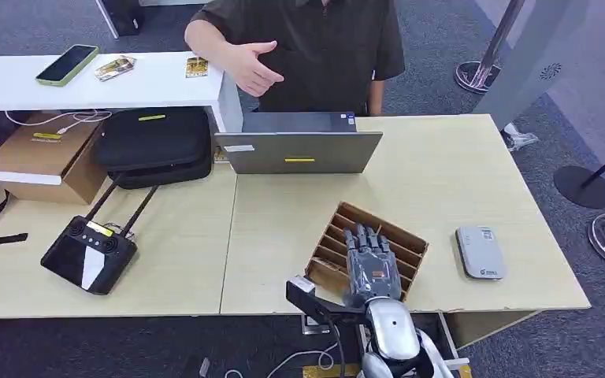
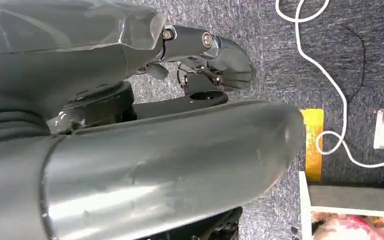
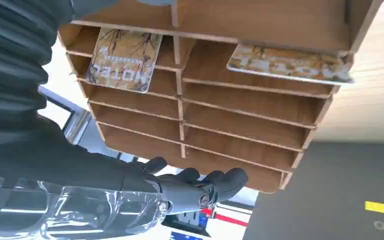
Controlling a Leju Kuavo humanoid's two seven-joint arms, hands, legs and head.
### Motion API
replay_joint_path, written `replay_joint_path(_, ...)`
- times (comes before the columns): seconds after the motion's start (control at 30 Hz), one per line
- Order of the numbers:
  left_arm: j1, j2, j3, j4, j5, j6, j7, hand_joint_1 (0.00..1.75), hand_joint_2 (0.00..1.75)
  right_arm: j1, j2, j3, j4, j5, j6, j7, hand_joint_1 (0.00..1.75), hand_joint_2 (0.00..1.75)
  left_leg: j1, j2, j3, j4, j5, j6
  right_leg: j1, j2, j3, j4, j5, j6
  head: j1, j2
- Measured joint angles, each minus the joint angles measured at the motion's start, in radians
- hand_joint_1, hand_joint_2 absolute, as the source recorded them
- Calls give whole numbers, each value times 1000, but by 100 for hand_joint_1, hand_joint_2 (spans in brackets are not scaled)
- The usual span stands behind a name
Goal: Pass the card to the sensor for recognition and then transmit it.
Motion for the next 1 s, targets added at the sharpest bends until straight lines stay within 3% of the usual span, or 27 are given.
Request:
replay_joint_path(0.2, 0, 3, -7, 0, 11, 0, 11, 0, 0, -1, -2, 30, 18, -52, 98, -35, 0, 175, 0, 0, 0, 0, 0, 0, 0, 0, 0, 0, 0, 0, 0, 0)
replay_joint_path(0.63, -1, 4, -19, 0, 23, -9, 11, 0, 0, -22, -13, 81, 34, -89, 63, -26, 0, 175, 0, 0, 0, 0, 0, 0, 0, 0, 0, 0, 0, 0, 0, 0)
replay_joint_path(0.67, -1, 4, -24, 0, 24, -10, 11, 0, 0, -24, -13, 82, 37, -89, 57, -24, 16, 175, 0, 0, 0, 0, 0, 0, 0, 0, 0, 0, 0, 0, 0, 0)
replay_joint_path(0.7, -1, 4, -25, 0, 24, -10, 11, 0, 0, -25, -13, 84, 39, -89, 51, -22, 63, 175, 0, 0, 0, 0, 0, 0, 0, 0, 0, 0, 0, 0, 0, 0)
replay_joint_path(0.73, -1, 4, -26, 0, 24, -10, 11, 0, 0, -27, -13, 84, 41, -90, 46, -22, 63, 175, 0, 0, 0, 0, 0, 0, 0, 0, 0, 0, 0, 0, 0, 0)
replay_joint_path(0.77, -1, 4, -27, 0, 24, -10, 11, 0, 0, -27, -13, 84, 42, -90, 40, -21, 159, 175, 0, 0, 0, 0, 0, 0, 0, 0, 0, 0, 0, 0, 0, 0)
replay_joint_path(0.8, -1, 4, -30, 0, 24, -10, 11, 0, 0, -28, -13, 84, 43, -89, 33, -22, 173, 175, 0, 0, 0, 0, 0, 0, 0, 0, 0, 0, 0, 0, 0, 0)
replay_joint_path(1.0, -1, 4, -44, 0, 24, -10, 11, 0, 0, -31, -13, 84, 46, -79, 5, -21, 175, 175, 0, 0, 0, 0, 0, 0, 0, 0, 0, 0, 0, 0, 0, 0)
